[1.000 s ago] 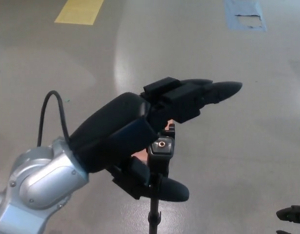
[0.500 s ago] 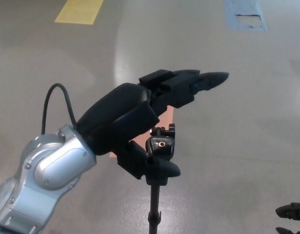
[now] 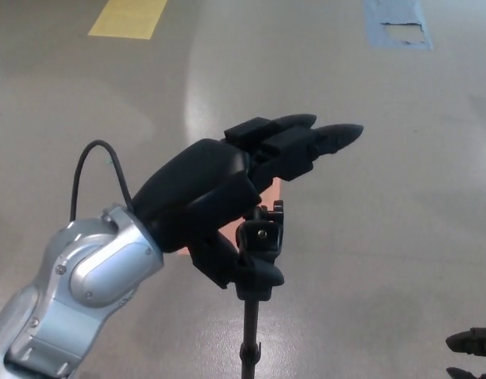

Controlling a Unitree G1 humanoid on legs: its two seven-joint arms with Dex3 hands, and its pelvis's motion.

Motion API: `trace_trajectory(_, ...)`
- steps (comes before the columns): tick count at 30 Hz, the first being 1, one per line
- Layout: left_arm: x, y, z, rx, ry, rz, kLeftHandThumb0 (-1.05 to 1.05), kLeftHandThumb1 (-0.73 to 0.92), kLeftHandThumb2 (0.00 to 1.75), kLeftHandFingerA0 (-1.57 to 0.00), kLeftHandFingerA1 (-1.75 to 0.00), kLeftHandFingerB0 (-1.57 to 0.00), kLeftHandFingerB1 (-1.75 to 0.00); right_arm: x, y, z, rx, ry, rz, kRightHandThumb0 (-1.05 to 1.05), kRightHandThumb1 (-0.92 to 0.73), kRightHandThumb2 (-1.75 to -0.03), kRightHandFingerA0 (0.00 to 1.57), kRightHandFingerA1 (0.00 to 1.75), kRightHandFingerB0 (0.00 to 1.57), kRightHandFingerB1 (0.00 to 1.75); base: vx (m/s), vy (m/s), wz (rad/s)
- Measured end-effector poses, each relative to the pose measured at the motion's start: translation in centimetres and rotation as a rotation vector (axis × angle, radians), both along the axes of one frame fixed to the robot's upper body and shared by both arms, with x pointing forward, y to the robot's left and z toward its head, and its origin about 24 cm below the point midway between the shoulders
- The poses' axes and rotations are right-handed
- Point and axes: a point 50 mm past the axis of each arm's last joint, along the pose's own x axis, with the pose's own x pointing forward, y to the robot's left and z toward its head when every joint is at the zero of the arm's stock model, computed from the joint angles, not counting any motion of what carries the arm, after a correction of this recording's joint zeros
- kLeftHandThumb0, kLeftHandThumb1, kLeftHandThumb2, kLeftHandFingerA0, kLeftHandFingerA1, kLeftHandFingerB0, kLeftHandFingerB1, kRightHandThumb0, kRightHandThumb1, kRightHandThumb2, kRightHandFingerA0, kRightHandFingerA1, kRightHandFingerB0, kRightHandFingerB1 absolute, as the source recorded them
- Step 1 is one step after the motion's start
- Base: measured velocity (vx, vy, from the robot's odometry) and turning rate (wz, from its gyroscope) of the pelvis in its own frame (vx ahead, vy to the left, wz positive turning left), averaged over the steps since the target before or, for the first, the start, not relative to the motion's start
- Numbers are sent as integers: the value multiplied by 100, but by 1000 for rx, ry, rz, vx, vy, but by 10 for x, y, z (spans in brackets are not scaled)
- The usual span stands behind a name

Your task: The robot uses its left hand to grab the top of a phone stand kept on the floor and rotates it anti-clockwise

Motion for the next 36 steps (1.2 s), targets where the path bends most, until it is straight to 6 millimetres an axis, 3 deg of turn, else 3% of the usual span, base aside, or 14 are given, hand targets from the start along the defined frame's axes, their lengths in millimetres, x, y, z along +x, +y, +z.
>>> trace_trajectory(12, -8, -3, -12, 40, 8, -16, -28, 27, 63, -2, -17, 0, -19, 1, 1, 1, -11, 0, 14, -46, -69, -78, 37, 47, 9, 35, 0, 0, 0)
trace_trajectory(14, -8, -3, -14, 44, 11, -16, -28, 26, 65, -1, -24, -1, -30, 1, 1, 1, -12, 0, 16, -46, -68, -78, 37, 48, 9, 35, 0, 0, 0)
trace_trajectory(23, -5, 3, -25, 61, 54, 16, -24, 24, 66, -4, -32, 0, -38, 2, 1, 1, -13, -2, 17, -46, -68, -78, 34, 47, 9, 35, 0, 0, 0)
trace_trajectory(24, -3, 5, -26, 60, 58, 22, -30, 34, 54, -8, -26, -10, -31, 2, 1, 1, -12, -3, 16, -47, -68, -78, 33, 47, 9, 35, 0, 0, 0)
trace_trajectory(25, -3, 6, -27, 59, 61, 27, -17, 25, 79, 0, -48, 0, -46, 2, 1, 1, -11, -3, 14, -46, -69, -78, 32, 46, 9, 35, 0, 0, 0)
trace_trajectory(36, 9, 24, -41, -3, 36, 107, -18, 26, 83, -12, -52, -13, -51, 2, 1, 1, -13, -3, 17, -47, -69, -79, 34, 47, 13, 36, 0, 0, 0)
